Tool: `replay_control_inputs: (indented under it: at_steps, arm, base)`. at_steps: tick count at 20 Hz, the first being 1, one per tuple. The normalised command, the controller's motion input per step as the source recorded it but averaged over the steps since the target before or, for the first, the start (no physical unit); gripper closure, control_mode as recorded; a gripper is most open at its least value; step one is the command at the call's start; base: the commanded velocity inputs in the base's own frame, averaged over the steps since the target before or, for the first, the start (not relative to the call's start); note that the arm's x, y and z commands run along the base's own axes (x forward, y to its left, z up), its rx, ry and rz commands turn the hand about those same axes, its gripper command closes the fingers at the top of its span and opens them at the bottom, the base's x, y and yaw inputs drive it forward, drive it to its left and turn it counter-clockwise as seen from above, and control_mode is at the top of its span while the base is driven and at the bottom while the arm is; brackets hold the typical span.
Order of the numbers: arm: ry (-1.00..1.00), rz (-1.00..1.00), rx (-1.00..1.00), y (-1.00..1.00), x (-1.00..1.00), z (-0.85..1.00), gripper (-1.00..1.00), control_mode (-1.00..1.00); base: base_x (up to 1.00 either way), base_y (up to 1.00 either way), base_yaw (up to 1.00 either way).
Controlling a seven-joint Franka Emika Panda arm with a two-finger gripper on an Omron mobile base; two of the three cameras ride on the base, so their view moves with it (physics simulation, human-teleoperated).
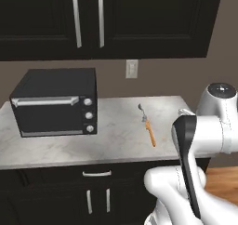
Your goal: Organize the utensils by type. Pick up the wooden spoons from the counter and place them in the open cabinet. Then pick up the metallic utensils from the counter and place them in the open drawer.
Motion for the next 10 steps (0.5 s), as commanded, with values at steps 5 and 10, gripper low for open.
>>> replay_control_inputs:
  at_steps: [5, 10]
  arm:
    - [0.0, 0.0, 0.0, 0.0, 0.0, 0.0, -1.0, 1.0]
    - [0.0, 0.0, 0.0, 0.0, 0.0, 0.0, -1.0, 1.0]
  base:
    - [0.56, -0.4, 0.12]
    - [0.27, -0.18, 0.05]
